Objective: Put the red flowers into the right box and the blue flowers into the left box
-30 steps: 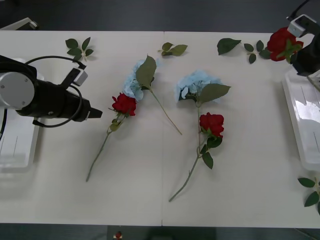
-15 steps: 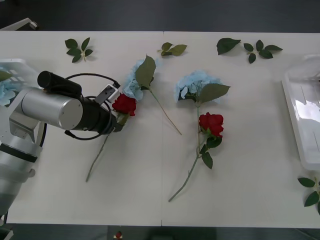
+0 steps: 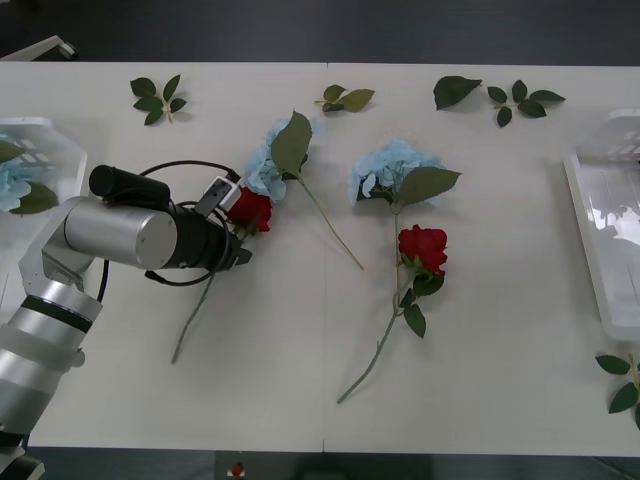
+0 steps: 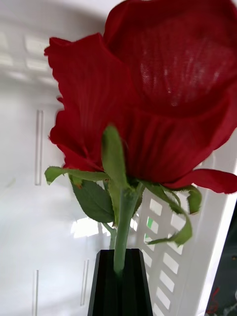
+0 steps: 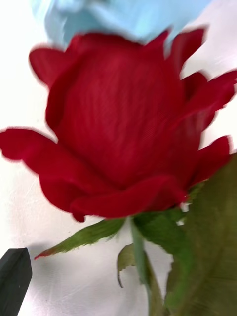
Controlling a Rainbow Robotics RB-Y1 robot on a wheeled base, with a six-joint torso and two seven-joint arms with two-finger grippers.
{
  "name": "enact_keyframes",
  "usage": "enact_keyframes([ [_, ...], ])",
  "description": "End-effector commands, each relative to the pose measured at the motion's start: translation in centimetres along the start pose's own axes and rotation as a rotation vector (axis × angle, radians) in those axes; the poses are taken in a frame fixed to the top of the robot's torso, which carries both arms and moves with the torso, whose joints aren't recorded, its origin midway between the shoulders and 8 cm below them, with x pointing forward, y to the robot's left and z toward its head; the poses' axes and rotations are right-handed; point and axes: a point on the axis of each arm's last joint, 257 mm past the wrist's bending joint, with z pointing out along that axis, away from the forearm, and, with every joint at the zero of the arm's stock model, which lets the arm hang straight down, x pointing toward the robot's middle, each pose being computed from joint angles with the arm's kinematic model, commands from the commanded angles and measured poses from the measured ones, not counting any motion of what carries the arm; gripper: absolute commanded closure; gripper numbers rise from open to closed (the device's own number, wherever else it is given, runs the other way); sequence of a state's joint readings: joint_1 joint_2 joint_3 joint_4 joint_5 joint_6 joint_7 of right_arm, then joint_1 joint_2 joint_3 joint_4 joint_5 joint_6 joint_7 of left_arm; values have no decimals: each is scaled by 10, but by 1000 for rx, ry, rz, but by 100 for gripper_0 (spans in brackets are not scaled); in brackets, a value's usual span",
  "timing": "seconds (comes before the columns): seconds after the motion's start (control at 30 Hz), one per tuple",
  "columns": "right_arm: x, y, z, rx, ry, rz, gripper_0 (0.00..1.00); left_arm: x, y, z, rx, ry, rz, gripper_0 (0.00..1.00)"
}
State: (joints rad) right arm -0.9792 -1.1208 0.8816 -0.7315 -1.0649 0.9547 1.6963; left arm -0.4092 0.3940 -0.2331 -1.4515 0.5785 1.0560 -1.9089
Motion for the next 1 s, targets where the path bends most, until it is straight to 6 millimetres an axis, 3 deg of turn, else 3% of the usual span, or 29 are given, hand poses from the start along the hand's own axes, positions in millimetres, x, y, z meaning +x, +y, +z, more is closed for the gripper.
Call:
enact_keyframes([
  [0.03,12,-11,10,27,7,24,100,-15,1,5,-10,-37,1,38],
  [0.07,15,-10,14,28,6,24,100,-15,1,7,-13,-42,5,68],
  [0.1,16,-10,16,29,4,23,100,-17,0,7,-12,-47,4,87],
  [0.13,16,-9,18,33,0,22,100,-17,0,7,-12,-47,0,99],
  [0.2,16,-10,20,38,-4,21,97,-18,-2,7,-4,-52,-7,100],
  [0.23,15,-11,20,40,-7,22,73,-20,-4,7,2,-59,-13,100],
  [0.33,15,-12,19,37,-8,25,30,-29,-3,1,12,-85,-24,100],
  [0.47,12,-5,17,10,-12,30,6,-39,-1,-14,52,-127,-59,100],
  [0.53,5,3,12,-21,-21,35,0,-45,-1,-27,92,-147,-78,100],
  [0.67,-15,24,-5,-108,-53,51,0,-51,0,-55,162,-162,-93,100],
  [0.77,-36,49,-29,-201,-87,48,0,-50,8,-89,212,-172,-117,100],
  [0.87,-65,88,-65,-327,-145,36,0,-53,13,-131,281,-198,-159,100],
  [1.0,-84,141,-115,-504,-167,43,0,-58,17,-185,381,-254,-218,100],
])
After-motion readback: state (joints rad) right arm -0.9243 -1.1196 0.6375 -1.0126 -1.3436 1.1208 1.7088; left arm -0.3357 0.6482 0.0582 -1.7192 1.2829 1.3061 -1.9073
